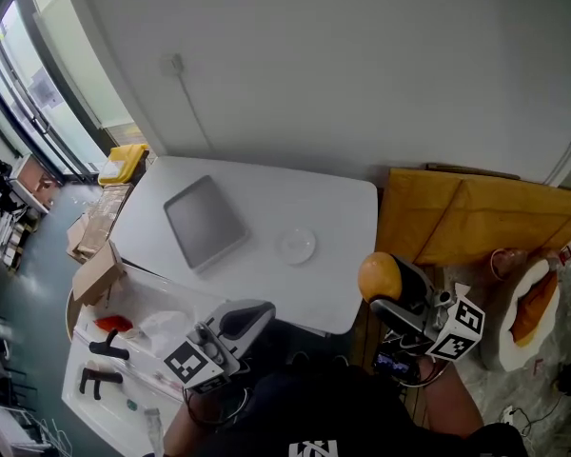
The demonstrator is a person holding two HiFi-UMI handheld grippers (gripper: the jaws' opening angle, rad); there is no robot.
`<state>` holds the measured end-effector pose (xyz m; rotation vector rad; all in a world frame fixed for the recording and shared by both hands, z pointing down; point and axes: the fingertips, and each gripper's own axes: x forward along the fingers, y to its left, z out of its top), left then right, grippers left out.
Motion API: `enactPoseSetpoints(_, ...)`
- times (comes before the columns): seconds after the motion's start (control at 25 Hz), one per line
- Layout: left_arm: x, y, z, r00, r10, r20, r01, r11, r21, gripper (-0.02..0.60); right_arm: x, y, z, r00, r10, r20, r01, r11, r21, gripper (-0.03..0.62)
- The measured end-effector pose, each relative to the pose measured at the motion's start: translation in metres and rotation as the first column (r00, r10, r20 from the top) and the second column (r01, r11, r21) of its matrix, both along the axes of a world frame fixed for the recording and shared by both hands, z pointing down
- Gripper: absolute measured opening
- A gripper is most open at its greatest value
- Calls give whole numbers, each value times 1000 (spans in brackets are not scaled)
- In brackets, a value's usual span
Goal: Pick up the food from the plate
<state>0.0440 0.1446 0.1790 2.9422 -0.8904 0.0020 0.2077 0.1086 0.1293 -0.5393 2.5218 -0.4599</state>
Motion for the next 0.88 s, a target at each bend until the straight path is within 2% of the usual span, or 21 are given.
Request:
enactPoseSetpoints(0.24,19,4,-4,1000,18,13,-18,1000,4,5,10,6,6,999,-15,46,17,999,-31,353)
enactPoseSetpoints(0.64,35,-4,-3,998,-9,63,8,1000,5,5,24,-7,16,987,-88,138,97,993,-63,353)
enactPoseSetpoints(0.88,54,-10,-5,998,-5,63,5,1000,3,5,36,-12,18,984,-119,136,129,990,-64,353)
